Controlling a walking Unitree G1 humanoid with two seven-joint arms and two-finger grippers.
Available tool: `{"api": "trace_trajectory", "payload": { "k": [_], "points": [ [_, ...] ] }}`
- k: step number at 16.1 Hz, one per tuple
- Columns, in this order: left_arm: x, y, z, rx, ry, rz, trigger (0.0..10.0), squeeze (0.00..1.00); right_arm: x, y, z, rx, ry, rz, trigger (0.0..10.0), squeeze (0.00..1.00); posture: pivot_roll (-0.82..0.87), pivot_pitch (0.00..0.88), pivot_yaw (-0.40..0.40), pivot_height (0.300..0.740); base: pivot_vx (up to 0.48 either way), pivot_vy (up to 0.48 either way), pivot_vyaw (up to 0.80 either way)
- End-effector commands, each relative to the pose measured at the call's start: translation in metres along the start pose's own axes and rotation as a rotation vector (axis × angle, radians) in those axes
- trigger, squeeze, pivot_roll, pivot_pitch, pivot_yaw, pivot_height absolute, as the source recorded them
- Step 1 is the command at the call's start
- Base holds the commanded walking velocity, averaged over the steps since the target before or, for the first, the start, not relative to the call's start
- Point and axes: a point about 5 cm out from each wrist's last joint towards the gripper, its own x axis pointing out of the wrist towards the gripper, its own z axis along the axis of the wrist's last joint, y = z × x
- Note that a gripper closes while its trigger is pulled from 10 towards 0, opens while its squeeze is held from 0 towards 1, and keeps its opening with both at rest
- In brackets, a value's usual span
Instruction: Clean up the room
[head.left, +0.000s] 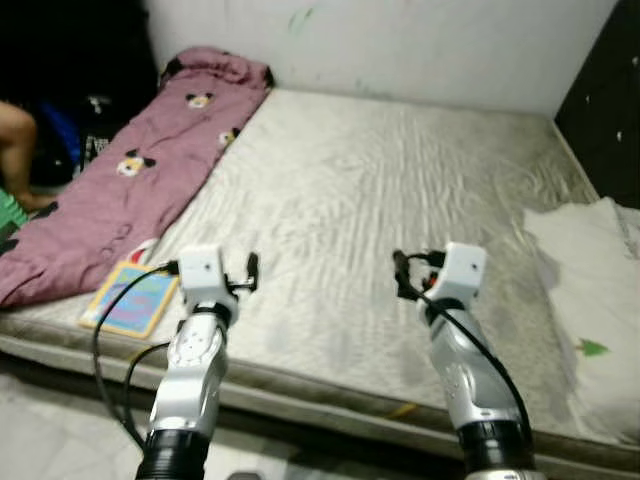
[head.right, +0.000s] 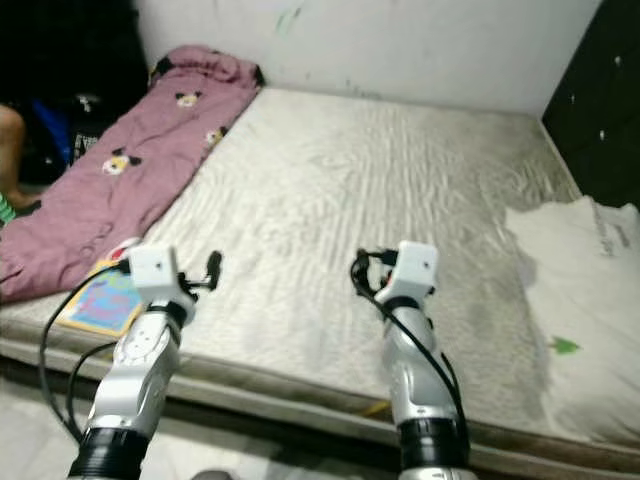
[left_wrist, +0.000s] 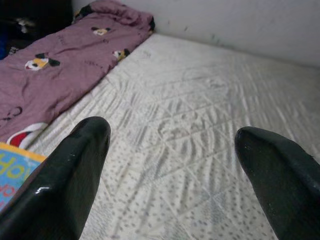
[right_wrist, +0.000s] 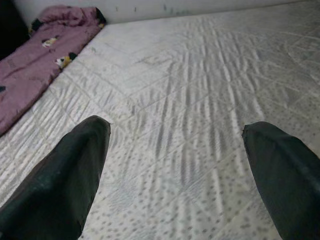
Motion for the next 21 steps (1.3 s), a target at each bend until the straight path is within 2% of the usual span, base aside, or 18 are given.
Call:
{"api": "trace_trajectory", "payload": {
  "k": [1, 5, 17, 21],
  "points": [
    [-0.0008, 0.0076, -0.0002, 0.008, 0.000, 0.026, 10.0, 0.00, 0.0013, 0.0085, 0.0007, 0.015, 0.009, 0.021, 10.0, 0.00, 0.01, 0.000, -0.011, 0.740, 0.000, 0.431, -0.80],
    [-0.0007, 0.0068, -0.0008, 0.006, 0.002, 0.020, 10.0, 0.00, 0.0021, 0.0085, 0.0005, 0.008, 0.007, 0.025, 10.0, 0.00, 0.01, 0.000, -0.014, 0.740, 0.000, 0.472, -0.80],
    [-0.0027, 0.0074, -0.0020, 0.001, 0.010, 0.029, 10.0, 0.00, 0.0009, 0.0082, -0.0058, -0.029, 0.033, 0.026, 10.0, 0.00, 0.01, 0.000, -0.018, 0.740, 0.000, 0.480, 0.00],
    [-0.0040, 0.0034, 0.0062, 0.015, -0.054, -0.006, 10.0, 0.00, 0.0003, 0.0080, -0.0074, -0.031, 0.041, 0.023, 10.0, 0.00, 0.01, 0.000, -0.017, 0.740, 0.000, 0.185, 0.00]
  ]
}}
